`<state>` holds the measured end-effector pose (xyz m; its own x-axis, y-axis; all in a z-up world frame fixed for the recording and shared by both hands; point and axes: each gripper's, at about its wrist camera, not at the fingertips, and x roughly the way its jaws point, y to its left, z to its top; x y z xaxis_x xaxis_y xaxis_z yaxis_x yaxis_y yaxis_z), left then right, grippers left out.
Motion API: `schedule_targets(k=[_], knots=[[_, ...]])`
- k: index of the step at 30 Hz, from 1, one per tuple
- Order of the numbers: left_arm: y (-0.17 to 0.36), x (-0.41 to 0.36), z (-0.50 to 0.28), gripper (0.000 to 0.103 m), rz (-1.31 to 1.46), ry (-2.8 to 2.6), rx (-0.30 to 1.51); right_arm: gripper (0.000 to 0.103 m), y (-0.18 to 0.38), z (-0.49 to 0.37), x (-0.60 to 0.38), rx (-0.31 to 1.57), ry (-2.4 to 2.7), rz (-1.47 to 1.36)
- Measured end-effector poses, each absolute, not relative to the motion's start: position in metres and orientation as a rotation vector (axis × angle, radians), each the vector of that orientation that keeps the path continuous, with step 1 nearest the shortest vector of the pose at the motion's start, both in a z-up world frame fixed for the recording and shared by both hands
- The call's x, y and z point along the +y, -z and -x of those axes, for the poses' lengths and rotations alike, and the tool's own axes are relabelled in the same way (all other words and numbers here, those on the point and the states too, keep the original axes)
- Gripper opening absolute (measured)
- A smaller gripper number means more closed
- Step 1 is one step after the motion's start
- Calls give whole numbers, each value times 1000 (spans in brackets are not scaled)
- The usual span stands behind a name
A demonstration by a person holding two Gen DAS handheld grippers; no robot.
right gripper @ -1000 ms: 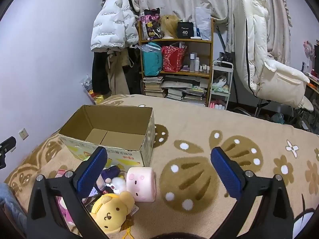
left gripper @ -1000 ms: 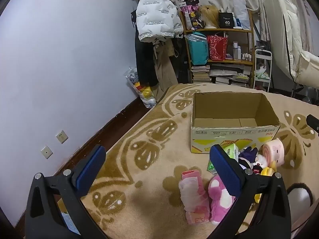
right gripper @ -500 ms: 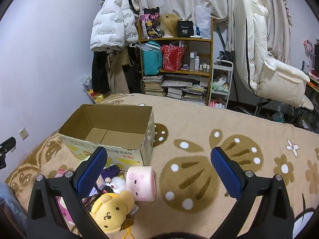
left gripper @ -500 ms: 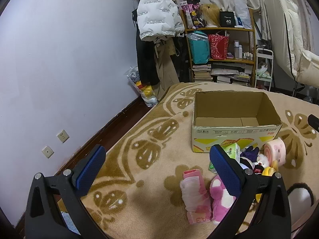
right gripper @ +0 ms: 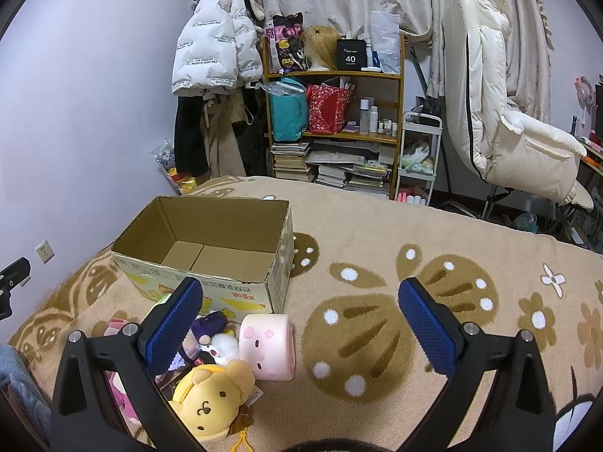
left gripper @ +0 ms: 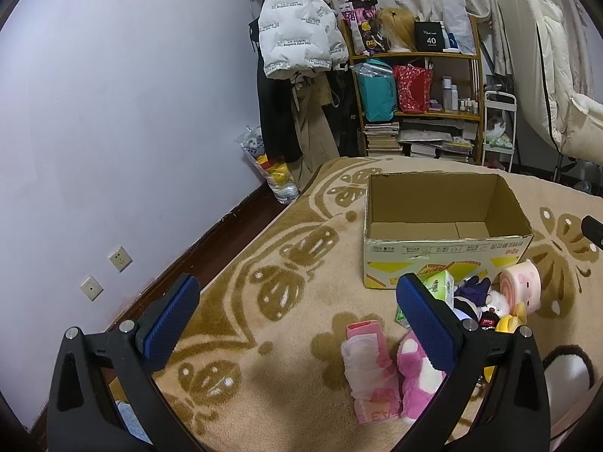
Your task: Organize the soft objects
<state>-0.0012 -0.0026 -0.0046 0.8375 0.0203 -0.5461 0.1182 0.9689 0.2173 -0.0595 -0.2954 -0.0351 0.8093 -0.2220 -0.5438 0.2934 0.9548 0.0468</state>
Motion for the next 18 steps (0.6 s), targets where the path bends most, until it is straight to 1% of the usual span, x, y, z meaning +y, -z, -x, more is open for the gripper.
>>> schedule_targets(k=[18], knots=[[4, -2, 2, 103, -251, 55, 581, 103, 35, 60, -296, 567, 276, -130]])
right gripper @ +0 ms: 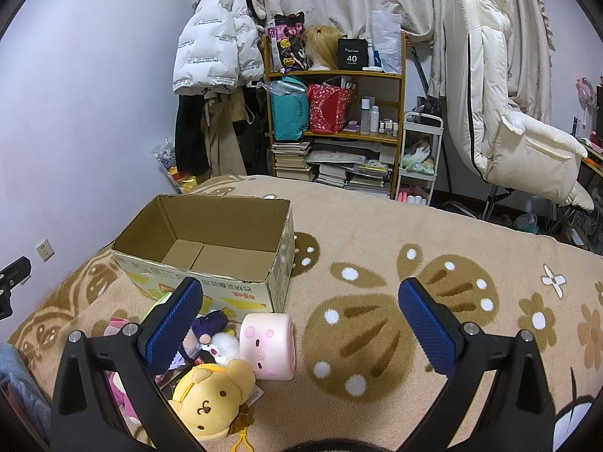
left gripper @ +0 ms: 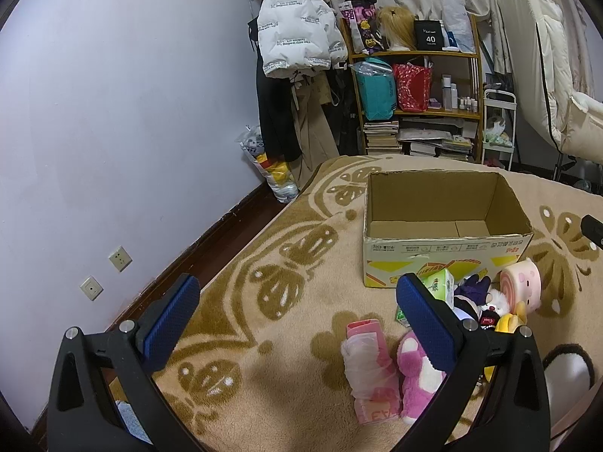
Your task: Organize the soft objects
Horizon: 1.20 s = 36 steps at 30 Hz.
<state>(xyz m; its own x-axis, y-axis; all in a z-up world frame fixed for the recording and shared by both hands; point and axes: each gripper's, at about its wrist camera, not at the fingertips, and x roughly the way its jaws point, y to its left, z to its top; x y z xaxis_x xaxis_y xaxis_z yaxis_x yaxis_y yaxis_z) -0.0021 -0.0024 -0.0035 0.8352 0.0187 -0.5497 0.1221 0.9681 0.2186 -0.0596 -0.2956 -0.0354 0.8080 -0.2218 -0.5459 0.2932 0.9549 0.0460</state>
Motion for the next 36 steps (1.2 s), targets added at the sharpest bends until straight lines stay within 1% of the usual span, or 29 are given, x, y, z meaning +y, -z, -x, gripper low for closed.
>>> schedule_targets(k=[36], knots=[[8, -3, 1, 103, -257, 52, 590, 103, 37, 59, -295, 570, 277, -130]])
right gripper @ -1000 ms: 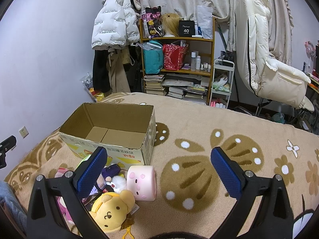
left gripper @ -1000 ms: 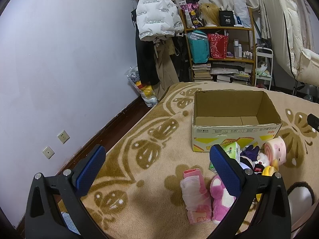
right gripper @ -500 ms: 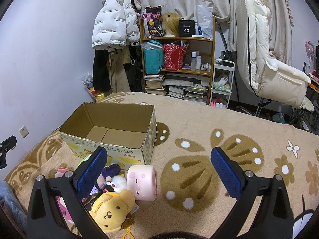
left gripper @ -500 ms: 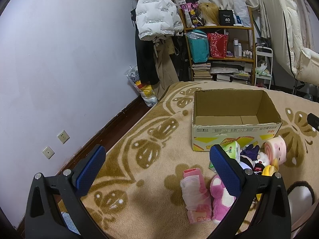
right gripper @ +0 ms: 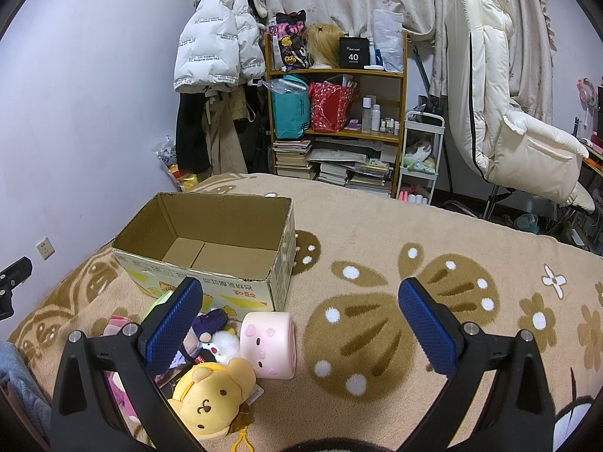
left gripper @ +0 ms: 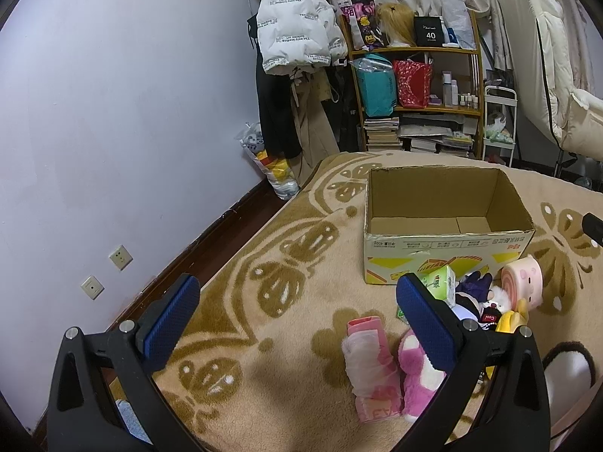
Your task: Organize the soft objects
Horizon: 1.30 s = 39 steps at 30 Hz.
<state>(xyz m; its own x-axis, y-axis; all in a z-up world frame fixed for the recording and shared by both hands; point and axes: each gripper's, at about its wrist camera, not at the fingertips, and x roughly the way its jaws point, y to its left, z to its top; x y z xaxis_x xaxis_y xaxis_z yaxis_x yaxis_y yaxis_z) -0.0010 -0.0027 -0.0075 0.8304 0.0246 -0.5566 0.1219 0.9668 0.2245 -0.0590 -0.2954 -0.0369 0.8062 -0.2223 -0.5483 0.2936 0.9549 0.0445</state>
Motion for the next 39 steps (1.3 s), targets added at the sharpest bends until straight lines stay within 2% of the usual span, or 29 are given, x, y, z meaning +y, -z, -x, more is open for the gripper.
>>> schedule_targets(k=[19, 39], knots=[[15, 2, -15, 103, -236, 26, 683, 103, 34, 57, -299, 582, 274, -127], [60, -3, -79, 103, -187, 1, 918, 103, 78, 3, -292, 739, 208, -191]])
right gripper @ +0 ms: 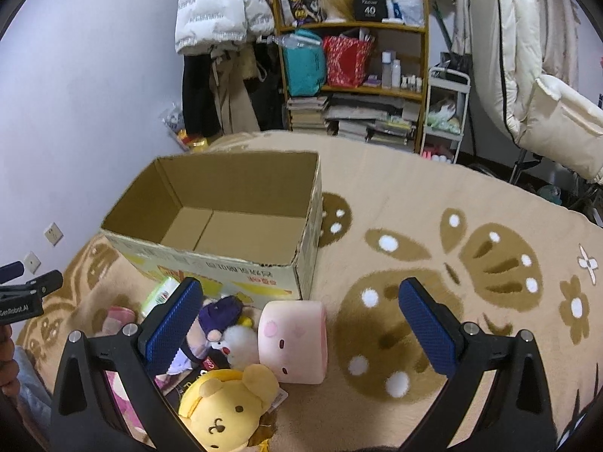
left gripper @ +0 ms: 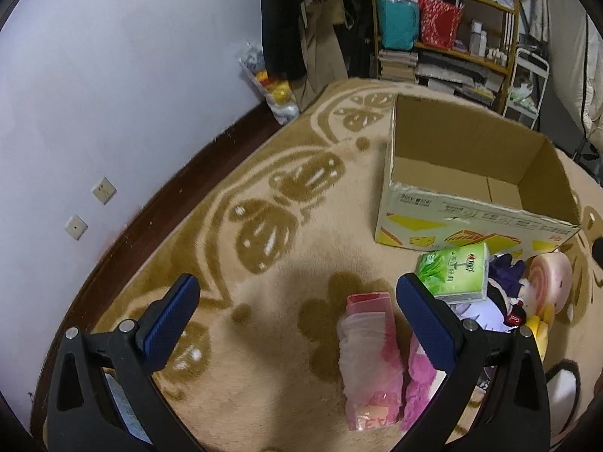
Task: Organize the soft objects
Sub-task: 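Lower the left tool onto the pink wrapped roll while the right tool lowers onto the pink marshmallow plush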
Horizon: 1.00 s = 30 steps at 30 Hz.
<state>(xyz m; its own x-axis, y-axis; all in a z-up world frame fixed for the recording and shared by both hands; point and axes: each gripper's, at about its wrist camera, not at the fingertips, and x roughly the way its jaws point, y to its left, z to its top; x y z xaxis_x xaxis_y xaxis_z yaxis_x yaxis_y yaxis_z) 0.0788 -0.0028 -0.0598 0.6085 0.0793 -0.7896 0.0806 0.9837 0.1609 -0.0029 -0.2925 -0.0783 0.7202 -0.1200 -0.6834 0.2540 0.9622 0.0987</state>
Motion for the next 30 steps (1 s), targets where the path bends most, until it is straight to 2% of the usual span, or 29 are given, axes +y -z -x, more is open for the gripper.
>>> schedule_targets(k=[30], knots=[[148, -25, -122, 103, -211, -15, 1175, 103, 141, -36, -293, 952, 177, -198]])
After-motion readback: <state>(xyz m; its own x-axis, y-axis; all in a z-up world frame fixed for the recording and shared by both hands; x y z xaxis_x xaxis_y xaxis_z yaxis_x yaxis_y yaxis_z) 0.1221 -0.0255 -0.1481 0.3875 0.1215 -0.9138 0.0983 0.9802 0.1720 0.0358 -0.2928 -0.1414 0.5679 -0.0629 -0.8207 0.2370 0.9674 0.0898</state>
